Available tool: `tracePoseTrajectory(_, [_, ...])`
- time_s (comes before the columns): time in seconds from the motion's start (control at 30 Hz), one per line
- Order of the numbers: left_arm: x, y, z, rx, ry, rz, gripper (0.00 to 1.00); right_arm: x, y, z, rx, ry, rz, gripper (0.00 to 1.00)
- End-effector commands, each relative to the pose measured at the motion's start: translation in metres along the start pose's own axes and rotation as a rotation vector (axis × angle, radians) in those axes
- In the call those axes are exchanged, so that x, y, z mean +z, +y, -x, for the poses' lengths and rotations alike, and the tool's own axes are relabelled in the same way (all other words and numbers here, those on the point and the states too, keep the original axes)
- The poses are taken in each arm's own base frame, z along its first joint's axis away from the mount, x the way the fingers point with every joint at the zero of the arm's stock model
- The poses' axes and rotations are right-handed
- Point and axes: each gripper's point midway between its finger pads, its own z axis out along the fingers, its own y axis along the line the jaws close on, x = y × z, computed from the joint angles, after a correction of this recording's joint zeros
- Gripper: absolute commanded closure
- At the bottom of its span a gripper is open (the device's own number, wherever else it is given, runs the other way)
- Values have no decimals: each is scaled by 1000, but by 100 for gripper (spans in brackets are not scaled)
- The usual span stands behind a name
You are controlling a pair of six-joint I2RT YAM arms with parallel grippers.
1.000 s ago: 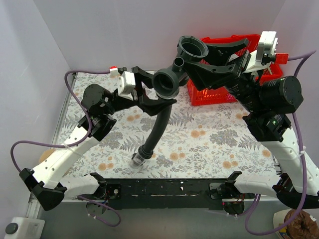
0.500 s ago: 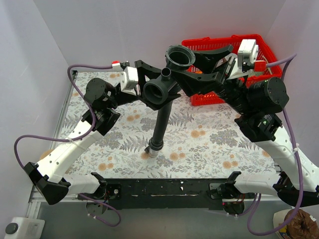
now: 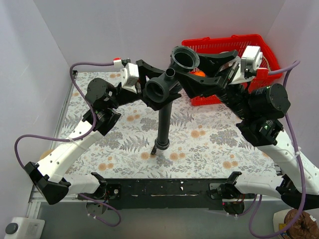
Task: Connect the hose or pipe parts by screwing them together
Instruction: Install the adaptor on the pipeline.
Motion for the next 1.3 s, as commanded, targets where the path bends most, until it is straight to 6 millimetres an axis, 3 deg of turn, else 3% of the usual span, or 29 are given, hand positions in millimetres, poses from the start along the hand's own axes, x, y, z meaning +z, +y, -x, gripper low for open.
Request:
tracePoseTrajectory(0.0, [-6, -6, 60, 38, -152, 48, 76, -11, -27, -18, -16, 9, -161, 99])
tracePoseTrajectory(0.3, [-12, 9, 66, 67, -160, 156, 94, -10, -47, -42, -82, 111, -364, 99])
tracePoseTrajectory(0.33, [-12, 10, 65, 99, -151, 157, 95, -9, -41, -45, -106, 131, -361, 99])
tracePoseTrajectory(0.53, [-11, 18, 50, 150, -76, 200, 99, -8, -47, -44, -143, 188, -467, 99])
tracePoseTrajectory(0.77, [-8, 18, 32, 156, -13, 202, 99, -9, -43, -26, -204, 199, -540, 99])
tracePoseTrajectory(1.07, [-8, 10, 4, 139, 86, 157, 98, -26, -58, 55, -172, 12, -588, 99])
tracePoseTrajectory(1.17, [-10, 10, -3, 150, 111, 156, 98, -35, -63, 68, -189, -8, -608, 99])
tracePoseTrajectory(1.27, [-13, 12, -1, 173, 114, 169, 99, -46, -72, 65, -229, 32, -657, 99])
